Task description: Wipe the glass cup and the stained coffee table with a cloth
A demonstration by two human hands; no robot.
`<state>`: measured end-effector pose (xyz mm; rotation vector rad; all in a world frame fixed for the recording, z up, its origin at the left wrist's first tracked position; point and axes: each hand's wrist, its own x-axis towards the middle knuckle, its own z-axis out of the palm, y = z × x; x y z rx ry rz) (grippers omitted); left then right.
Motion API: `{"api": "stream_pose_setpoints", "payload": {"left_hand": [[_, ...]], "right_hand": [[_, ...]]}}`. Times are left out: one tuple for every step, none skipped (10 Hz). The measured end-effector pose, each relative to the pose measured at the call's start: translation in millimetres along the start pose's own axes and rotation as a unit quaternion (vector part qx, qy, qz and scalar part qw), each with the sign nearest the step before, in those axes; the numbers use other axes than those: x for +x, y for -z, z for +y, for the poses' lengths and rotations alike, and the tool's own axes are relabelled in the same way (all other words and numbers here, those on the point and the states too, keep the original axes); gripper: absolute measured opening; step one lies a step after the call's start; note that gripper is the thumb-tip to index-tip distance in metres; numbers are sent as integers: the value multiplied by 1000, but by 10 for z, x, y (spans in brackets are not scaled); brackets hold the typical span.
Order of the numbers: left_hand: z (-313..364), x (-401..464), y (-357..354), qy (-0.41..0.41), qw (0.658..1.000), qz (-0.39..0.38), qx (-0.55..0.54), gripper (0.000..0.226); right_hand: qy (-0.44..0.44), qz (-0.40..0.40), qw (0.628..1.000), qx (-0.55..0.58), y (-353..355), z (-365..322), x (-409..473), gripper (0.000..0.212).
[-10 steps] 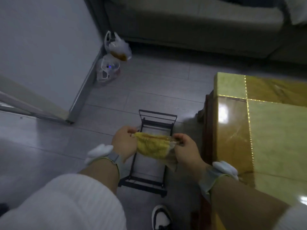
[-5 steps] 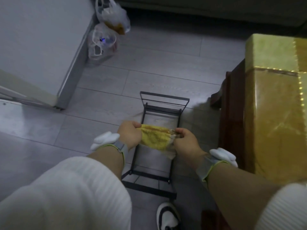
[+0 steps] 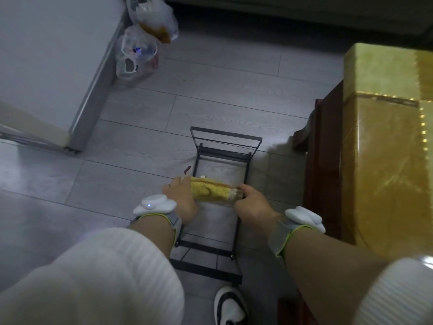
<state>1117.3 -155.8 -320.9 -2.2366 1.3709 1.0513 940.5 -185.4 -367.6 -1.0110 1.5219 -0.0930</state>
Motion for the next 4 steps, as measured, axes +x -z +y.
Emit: {"api": "stream_pose_setpoints", "payload": {"left_hand": [[4,12,-27,23,999,-11,23,83],[-5,-13,-49,21,1000,-2,14,85],[-35,-87,-40,21,1000,-1,-3,87],[-5,-149,-7,24,1000,5,-15,88]], "right_hand": [[7,-1,1000,-12,30,36,-6,64],[5,-4,1000,-19,91,33,-30,71],[14,-16,999,-35,134,26,-121,73],[23,19,993,-115,199,-20,-204,72]]}}
